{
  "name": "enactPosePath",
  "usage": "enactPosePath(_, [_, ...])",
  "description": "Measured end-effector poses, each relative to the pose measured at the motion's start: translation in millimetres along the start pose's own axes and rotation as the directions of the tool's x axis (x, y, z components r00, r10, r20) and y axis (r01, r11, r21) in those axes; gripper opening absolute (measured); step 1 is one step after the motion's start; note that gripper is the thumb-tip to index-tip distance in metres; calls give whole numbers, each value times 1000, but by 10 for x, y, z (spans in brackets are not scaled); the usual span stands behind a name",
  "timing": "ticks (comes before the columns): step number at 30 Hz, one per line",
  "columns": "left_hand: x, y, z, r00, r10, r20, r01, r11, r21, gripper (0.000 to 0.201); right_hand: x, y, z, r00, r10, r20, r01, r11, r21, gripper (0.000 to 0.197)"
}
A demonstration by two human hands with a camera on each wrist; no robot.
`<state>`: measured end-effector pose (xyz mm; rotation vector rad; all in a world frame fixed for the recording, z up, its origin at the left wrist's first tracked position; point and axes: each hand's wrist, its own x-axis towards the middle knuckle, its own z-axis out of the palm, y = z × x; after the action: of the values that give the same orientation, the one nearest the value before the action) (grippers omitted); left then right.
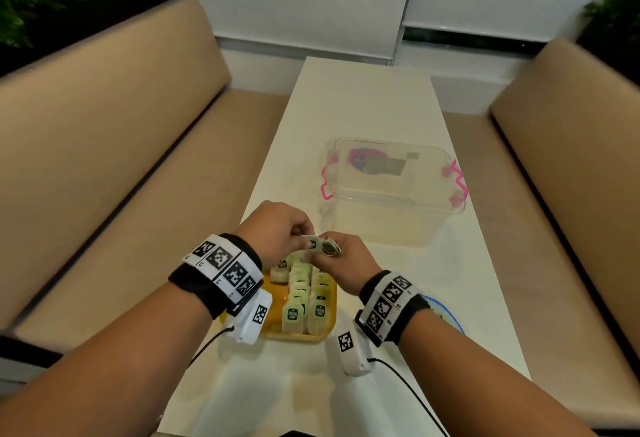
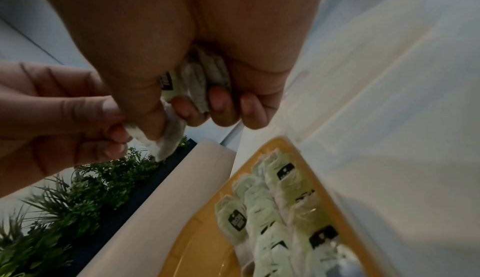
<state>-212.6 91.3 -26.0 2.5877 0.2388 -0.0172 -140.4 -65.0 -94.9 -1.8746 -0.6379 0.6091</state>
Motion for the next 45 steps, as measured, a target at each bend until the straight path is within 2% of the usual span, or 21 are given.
enactPosePath(3, [-5,-183,-8,999,-44,23,43,998,37,4,38,6,69,1000,8,-11,-9,996,-90,3])
enactPosePath(4, [-8,-255,6,997,-70,41,67,996,66,7,38,8,80,999,25,-25,-27,994,-103,9])
enactPosePath(6, [-6,-404,62,984,-143,108,127,982,142,8,45,40,97,992,118,-41,-119,992,-38,16])
enactPosePath(9, [22,-582,218,937,-255,240,187,944,273,7,26,63,123,969,245,-4,-243,961,131,20])
enactPosePath(11, [62,-657,338,904,-300,306,199,926,319,12,10,63,140,968,251,17,-250,955,161,23])
enactPosePath(13, [106,-686,428,890,-318,327,197,914,354,17,-10,68,166,971,235,30,-237,960,149,23])
enactPosePath(15, [158,-683,492,895,-314,316,178,903,391,18,-23,93,173,976,216,12,-216,972,87,22])
enactPosePath(18, [234,-671,563,912,-298,281,158,889,429,16,-32,151,155,990,134,-39,-136,989,-51,4])
enactPosePath(19, [256,-666,578,920,-291,262,157,886,436,15,-34,174,151,992,113,-61,-117,991,-65,9])
enactPosePath(23, [307,-651,594,929,-291,229,159,872,463,9,-84,186,136,988,96,-121,-96,995,6,11])
enactPosePath(26, [308,-638,547,928,-278,247,141,877,460,15,-94,214,114,983,103,-152,-97,994,45,14])
enactPosePath(28, [279,-613,471,950,-207,234,103,914,392,18,-97,222,102,980,110,-166,-101,993,61,17])
enactPosePath(31, [167,-484,329,985,-7,173,-11,995,103,18,-85,234,103,978,101,-182,-91,994,62,15])
enactPosePath(33, [100,-380,263,987,70,142,-62,996,-61,23,-83,211,130,976,105,-191,-91,993,80,14])
enactPosePath(34, [84,-350,250,986,86,142,-74,993,-91,24,-77,201,149,975,106,-193,-89,992,94,14])
enactPosePath(38, [76,-351,280,989,79,122,-82,996,21,16,-75,151,229,980,85,-179,-59,987,150,22])
enactPosePath(41, [62,-390,269,997,69,44,-71,997,37,11,-67,130,242,982,68,-179,-49,993,107,24])
enactPosePath(45, [37,-455,228,998,38,43,-41,997,64,11,-55,185,269,976,78,-201,-68,996,59,25])
